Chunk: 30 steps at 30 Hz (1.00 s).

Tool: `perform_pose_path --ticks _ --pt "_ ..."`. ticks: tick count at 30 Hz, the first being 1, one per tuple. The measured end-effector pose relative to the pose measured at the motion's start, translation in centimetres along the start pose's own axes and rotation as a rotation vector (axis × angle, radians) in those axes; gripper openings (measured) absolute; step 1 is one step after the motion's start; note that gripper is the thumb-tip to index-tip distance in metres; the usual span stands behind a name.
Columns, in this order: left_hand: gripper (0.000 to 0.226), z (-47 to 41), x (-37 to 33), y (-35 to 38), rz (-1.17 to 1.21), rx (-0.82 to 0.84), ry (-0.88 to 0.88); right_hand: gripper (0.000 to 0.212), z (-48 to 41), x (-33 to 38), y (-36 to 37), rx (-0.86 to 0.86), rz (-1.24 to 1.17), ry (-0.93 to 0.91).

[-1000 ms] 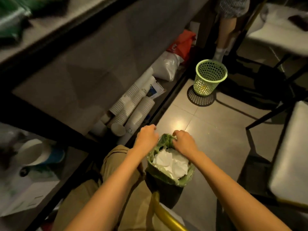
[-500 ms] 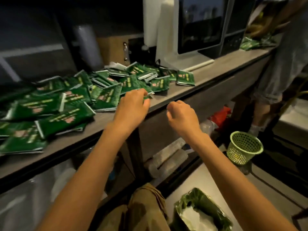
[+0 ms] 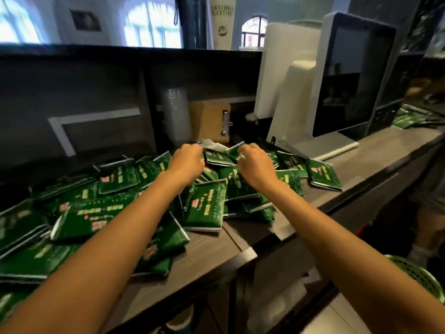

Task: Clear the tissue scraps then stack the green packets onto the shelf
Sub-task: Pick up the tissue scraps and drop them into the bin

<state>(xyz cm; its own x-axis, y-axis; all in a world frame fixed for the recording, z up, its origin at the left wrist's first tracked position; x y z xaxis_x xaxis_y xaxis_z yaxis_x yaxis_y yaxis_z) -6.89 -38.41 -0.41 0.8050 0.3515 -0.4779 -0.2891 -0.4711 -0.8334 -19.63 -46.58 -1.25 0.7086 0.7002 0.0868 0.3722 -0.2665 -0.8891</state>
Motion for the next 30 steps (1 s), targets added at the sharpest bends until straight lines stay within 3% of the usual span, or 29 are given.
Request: perform_pose_path --ticks 7,13,17,20,25,27,30 --pt "0.031 -7.9 4.6 0.6 0.01 0.07 -0.058 0.04 -9.3 2.2 6.3 0.151 0.153 -0.002" --pt "0.029 -10.6 7.6 1.2 0.117 0.154 -0.106 0.025 -12.3 3.1 8.5 0.244 0.236 0.022" --pt "0.031 -11.1 8.6 0.4 0.209 0.218 -0.199 0.019 -12.4 4.6 7.6 0.295 0.134 0.0" --pt "0.031 -10.8 8.2 -1.4 0.24 0.24 -0.22 0.026 -12.2 6.3 5.9 0.331 0.027 -0.003" --pt "0.069 -8.1 8.2 -4.4 0.227 0.365 -0.292 0.029 -11.0 9.7 2.0 0.367 -0.131 -0.001" --pt "0.065 -6.6 8.6 -5.7 0.217 0.388 -0.321 0.027 -10.3 11.0 0.2 0.354 -0.242 0.03" --pt "0.039 -4.3 8.9 -8.2 0.247 0.345 -0.334 0.027 -9.1 12.7 -1.4 0.34 -0.372 0.08"
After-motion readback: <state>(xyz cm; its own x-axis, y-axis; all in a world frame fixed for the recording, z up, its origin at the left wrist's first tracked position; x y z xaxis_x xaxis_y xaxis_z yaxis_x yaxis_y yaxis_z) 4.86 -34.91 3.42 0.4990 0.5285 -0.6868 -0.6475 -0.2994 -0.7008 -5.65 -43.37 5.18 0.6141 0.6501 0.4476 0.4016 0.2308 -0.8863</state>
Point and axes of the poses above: each hand's wrist, its own z-axis away from the middle knuckle, its own y-axis out of the palm, x = y × z, the point moved 8 cm from there along -z, towards the middle knuckle, and after that the axes turned 15 degrees about z, right-handed, at the moved point
